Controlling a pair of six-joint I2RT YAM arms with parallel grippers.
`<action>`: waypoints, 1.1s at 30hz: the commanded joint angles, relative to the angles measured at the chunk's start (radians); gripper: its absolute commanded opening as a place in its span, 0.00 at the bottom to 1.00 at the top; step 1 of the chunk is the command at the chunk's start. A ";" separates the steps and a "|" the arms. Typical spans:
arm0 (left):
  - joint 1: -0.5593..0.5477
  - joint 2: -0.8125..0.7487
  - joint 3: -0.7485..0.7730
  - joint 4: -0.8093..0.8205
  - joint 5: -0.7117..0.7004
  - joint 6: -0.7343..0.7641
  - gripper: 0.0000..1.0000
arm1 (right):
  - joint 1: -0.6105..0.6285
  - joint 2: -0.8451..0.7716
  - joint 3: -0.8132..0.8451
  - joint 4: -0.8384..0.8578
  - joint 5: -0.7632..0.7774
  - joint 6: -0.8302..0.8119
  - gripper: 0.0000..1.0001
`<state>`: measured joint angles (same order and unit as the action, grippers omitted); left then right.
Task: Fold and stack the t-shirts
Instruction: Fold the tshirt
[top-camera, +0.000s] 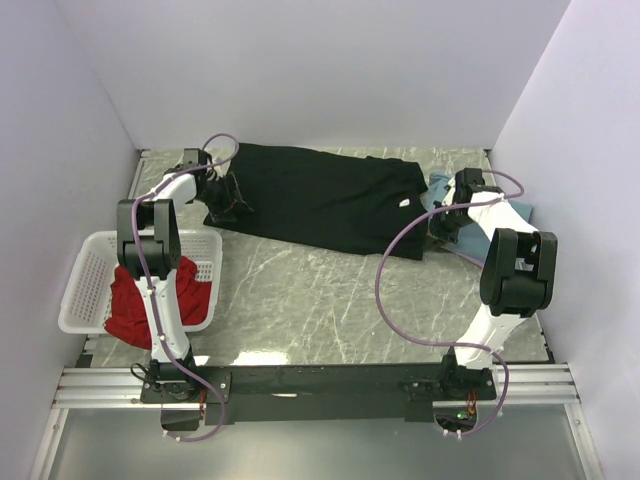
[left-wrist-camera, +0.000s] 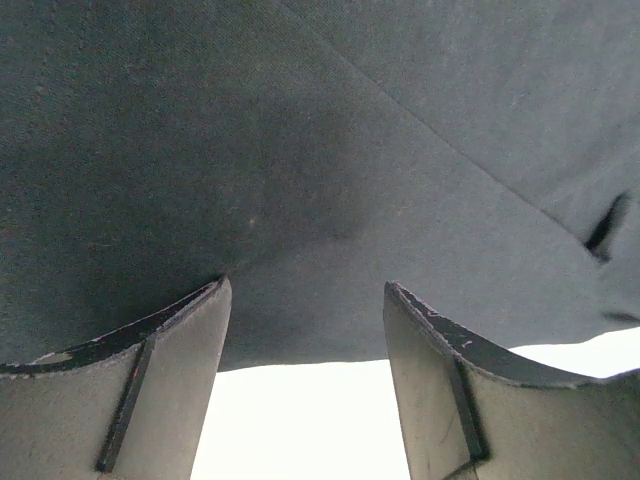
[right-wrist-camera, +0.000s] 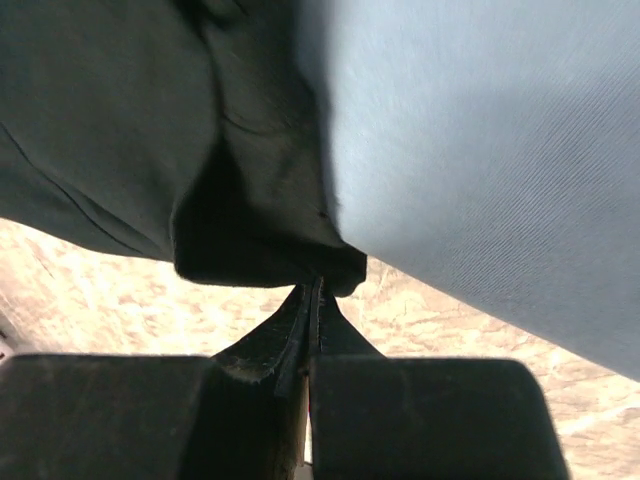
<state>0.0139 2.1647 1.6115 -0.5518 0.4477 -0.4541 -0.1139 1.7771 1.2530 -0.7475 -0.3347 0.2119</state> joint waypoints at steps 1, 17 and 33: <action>0.021 0.040 0.008 -0.057 -0.168 0.110 0.71 | -0.001 -0.028 0.069 -0.013 0.051 -0.005 0.00; 0.020 0.037 0.073 -0.077 -0.199 0.134 0.72 | 0.000 -0.100 0.054 -0.044 0.046 0.007 0.32; -0.008 -0.063 0.094 -0.013 -0.193 -0.067 0.73 | 0.109 -0.065 -0.070 0.042 0.000 0.079 0.44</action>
<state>0.0193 2.1860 1.7145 -0.6102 0.2382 -0.4541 -0.0223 1.6882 1.1816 -0.7429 -0.3531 0.2733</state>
